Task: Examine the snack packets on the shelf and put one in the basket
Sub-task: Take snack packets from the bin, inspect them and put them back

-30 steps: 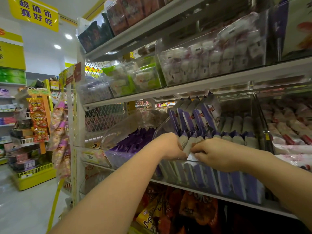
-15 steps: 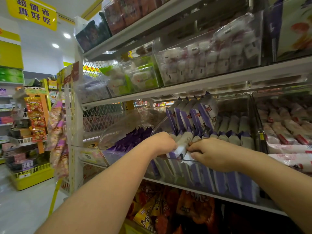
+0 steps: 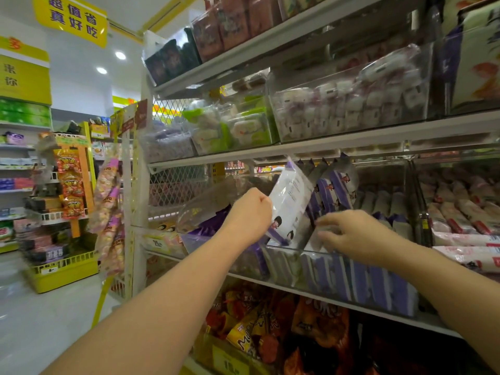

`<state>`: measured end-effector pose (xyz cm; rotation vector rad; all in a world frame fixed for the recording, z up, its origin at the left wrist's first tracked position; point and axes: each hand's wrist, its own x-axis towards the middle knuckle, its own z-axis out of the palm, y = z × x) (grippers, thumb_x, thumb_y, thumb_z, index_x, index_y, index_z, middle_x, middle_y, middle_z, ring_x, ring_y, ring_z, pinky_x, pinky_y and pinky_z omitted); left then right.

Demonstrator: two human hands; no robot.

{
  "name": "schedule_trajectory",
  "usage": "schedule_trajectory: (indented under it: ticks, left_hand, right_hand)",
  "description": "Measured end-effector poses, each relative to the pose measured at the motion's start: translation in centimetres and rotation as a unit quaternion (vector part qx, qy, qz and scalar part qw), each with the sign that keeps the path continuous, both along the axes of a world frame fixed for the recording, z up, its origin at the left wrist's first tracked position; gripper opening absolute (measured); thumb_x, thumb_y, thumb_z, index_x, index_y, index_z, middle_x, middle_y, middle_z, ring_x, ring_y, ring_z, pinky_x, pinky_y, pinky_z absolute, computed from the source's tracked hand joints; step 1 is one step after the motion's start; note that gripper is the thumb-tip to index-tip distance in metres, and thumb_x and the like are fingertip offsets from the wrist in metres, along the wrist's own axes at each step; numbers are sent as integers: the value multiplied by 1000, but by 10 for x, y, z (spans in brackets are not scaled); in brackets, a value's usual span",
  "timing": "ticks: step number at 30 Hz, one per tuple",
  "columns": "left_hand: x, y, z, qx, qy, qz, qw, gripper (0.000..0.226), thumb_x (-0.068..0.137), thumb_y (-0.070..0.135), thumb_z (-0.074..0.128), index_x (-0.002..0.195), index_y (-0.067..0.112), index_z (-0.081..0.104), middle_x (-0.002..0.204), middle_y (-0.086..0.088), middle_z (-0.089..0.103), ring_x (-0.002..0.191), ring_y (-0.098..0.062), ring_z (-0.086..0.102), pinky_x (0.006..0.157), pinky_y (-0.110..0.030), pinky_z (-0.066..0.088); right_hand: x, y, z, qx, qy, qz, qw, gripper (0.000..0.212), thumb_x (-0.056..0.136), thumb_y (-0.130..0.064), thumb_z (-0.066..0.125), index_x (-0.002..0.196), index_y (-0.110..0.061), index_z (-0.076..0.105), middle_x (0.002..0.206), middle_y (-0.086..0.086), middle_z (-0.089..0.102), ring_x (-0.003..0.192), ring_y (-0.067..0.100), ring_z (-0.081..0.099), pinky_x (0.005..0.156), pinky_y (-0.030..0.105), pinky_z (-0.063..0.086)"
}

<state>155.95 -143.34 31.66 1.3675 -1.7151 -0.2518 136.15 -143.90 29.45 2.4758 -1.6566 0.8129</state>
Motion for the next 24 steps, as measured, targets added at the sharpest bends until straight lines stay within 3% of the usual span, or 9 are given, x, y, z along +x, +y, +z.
schedule_trajectory:
  ticks: [2,4,7,10,13,15,17,20,24]
  left_hand:
    - [11,11,-3,-49,18,6,999,21,99,24,39,81,23,49,79,7,56,65,-2,50,47,-15,35]
    - [25,22,-12,-94,34,-24,995,21,101,26,40,82,24,50,81,8,57,66,-1,51,49,-12,36]
    - [41,44,-32,-124,69,-76,987,20,102,23,43,84,21,52,81,5,57,78,-10,56,70,-23,44]
    - [61,65,-56,-132,65,-103,984,17,101,21,47,85,23,53,76,10,57,72,-2,55,70,-17,44]
    - [83,81,-80,-89,61,-120,987,11,98,20,54,89,23,58,93,12,66,84,-5,62,81,-27,51]
    - [98,88,-95,-41,69,-130,988,3,94,19,61,92,20,62,110,6,69,97,-12,67,89,-37,53]
    - [113,93,-111,2,77,-127,989,6,90,18,67,96,19,64,107,-4,72,98,-16,68,89,-43,54]
    - [137,96,-139,57,98,-123,986,12,87,25,70,99,24,68,100,-2,74,93,-9,69,86,-32,56]
    - [166,89,-185,97,161,-53,981,13,93,32,60,105,31,63,105,13,69,87,11,62,75,-12,48]
  right_hand:
    - [6,9,-1,-60,-98,21,993,38,95,-35,53,132,-25,56,123,-9,63,108,8,58,91,22,44]
    - [21,21,-1,-57,-215,84,971,40,94,-38,55,133,-29,52,116,-20,60,104,3,58,91,24,44]
    - [54,42,-8,72,-379,200,900,31,91,-43,57,120,-35,50,111,-13,65,98,11,66,86,35,54]
    - [88,58,-26,173,-467,272,824,47,74,-52,65,116,-35,53,110,-9,69,95,13,70,80,36,57]
    - [119,64,-50,229,-509,288,778,69,64,-56,69,126,-34,49,118,-7,66,105,17,66,87,43,55]
    - [136,64,-69,254,-525,277,764,68,69,-53,68,130,-30,48,123,-4,64,108,20,64,88,45,54]
    - [151,64,-89,282,-517,275,760,59,77,-50,65,130,-28,50,121,-2,65,105,20,66,80,40,57]
    - [172,65,-127,355,-479,293,748,53,81,-50,59,128,-26,55,117,1,69,104,22,67,79,39,58]
    - [192,62,-175,471,-430,299,710,60,75,-53,56,125,-20,59,127,16,61,118,35,57,100,54,45]
